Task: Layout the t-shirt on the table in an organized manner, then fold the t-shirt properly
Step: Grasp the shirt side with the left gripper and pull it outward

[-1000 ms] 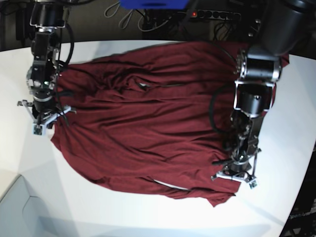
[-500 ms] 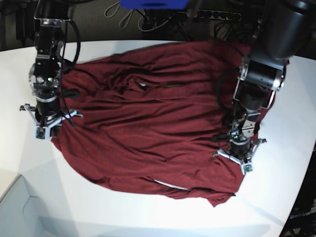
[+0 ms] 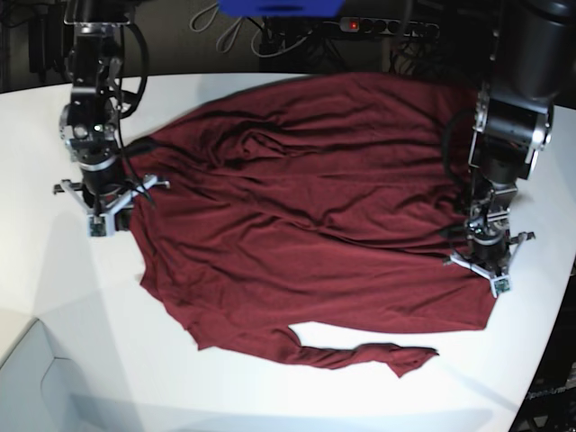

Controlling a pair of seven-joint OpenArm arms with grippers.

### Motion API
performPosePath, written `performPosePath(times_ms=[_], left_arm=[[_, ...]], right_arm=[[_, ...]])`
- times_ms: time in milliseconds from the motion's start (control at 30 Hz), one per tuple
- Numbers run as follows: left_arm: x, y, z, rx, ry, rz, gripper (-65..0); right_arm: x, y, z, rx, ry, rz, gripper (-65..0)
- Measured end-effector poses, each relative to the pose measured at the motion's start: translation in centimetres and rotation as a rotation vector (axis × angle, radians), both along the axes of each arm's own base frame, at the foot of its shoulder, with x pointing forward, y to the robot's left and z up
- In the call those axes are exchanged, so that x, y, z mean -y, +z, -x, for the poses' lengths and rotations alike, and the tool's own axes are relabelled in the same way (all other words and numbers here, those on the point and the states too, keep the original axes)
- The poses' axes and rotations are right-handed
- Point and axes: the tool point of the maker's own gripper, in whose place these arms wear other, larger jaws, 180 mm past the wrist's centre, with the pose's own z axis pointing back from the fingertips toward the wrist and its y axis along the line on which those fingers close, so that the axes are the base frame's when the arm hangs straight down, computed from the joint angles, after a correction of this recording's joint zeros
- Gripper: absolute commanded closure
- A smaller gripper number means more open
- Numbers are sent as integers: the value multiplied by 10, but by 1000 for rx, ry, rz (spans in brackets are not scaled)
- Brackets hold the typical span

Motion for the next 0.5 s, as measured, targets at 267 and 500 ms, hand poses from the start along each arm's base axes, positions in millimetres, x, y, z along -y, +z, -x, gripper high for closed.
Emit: performPosePath(times_ms=[267,500], left_arm=[[8,14,-14,25,-14,32,-6],[36,61,-49,150,-88,62,-5]], right_arm=[[-29,-15,10,-47,81,-12,-56],[-19,-62,11,-144,53,-40,-56]])
